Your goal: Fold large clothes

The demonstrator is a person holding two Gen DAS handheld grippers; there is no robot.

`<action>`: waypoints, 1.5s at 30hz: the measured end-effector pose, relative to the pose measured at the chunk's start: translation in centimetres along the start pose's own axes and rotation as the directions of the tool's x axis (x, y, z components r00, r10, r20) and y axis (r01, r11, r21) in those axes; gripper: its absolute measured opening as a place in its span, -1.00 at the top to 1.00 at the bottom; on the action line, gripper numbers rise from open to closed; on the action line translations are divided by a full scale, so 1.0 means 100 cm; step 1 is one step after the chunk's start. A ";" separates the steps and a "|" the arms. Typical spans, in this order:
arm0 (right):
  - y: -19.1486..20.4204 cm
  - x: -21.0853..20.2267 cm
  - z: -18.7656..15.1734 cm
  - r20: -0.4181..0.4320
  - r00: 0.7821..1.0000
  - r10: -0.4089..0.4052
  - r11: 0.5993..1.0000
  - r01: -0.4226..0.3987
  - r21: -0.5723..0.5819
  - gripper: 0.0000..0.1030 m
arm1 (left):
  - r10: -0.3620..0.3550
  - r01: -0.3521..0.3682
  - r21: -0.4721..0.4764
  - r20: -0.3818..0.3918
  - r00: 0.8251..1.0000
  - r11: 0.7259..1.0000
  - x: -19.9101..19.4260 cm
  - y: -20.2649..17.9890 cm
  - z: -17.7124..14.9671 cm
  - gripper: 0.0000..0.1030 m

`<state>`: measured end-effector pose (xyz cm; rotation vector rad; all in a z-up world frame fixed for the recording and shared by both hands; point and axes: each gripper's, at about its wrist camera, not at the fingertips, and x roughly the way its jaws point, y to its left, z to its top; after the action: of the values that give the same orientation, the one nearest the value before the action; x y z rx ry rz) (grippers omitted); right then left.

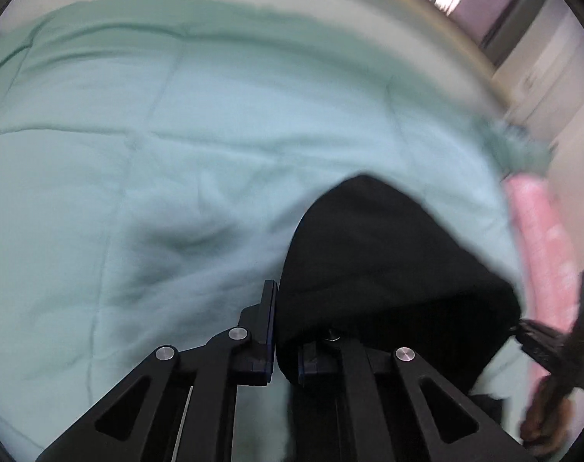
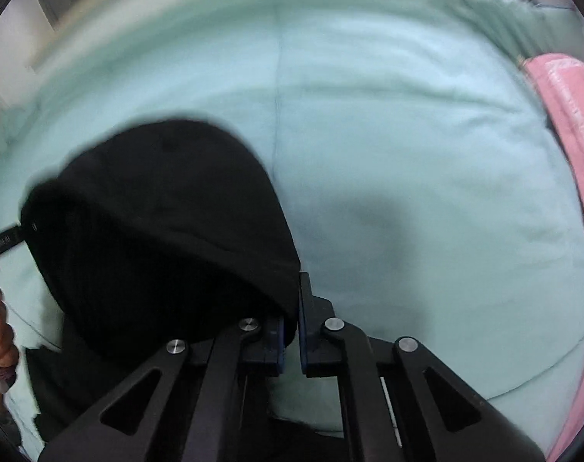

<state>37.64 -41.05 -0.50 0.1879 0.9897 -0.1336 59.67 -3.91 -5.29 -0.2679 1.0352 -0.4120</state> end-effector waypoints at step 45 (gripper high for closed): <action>0.025 0.069 -0.037 -0.183 0.970 0.161 0.975 -0.185 -0.121 0.03 | -0.044 0.059 0.067 -0.215 0.976 0.996 0.063 0.004 -0.053 0.07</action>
<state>38.88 -38.02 -8.04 0.1608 1.1455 0.1130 57.89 -6.56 -12.92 -0.1877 1.2225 -0.5330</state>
